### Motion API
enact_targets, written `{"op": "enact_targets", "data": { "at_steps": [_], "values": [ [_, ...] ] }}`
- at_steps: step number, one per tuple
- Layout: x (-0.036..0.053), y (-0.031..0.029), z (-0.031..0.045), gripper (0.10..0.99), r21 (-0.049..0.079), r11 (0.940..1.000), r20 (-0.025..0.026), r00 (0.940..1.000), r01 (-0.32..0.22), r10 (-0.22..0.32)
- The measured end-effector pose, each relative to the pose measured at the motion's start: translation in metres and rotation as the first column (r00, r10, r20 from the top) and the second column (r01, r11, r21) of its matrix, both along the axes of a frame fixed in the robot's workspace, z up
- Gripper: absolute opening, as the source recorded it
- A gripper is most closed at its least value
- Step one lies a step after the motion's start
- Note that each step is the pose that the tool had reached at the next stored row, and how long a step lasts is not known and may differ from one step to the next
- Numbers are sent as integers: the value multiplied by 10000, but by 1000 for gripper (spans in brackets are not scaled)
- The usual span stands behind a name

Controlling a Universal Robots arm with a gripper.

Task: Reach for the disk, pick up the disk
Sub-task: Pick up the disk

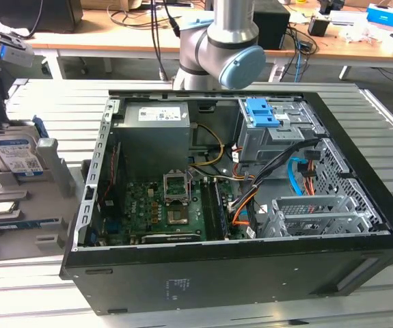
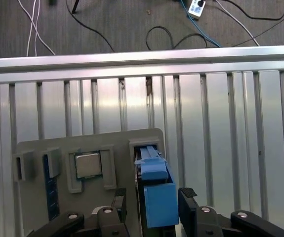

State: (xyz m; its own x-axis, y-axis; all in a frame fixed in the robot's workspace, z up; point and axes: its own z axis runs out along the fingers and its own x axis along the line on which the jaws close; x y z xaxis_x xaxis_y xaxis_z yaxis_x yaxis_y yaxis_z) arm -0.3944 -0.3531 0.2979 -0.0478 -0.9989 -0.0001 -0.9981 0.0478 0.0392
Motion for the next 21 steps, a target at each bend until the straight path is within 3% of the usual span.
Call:
{"op": "enact_targets", "data": {
  "at_steps": [1, 7, 8, 10, 21],
  "values": [
    [0, 0, -27, 545, 0, 10000, 0, 10000, -36, 36],
    [0, 0, -31, 545, -1, 10000, 0, 10000, -44, 44],
    [0, 0, -31, 525, -1, 10000, 0, 10000, -44, 44],
    [0, 0, -31, 369, -1, 10000, 0, 10000, -45, 45],
    [0, 0, -31, 369, -3, 10000, 0, 10000, -47, 47]
  ]
}}
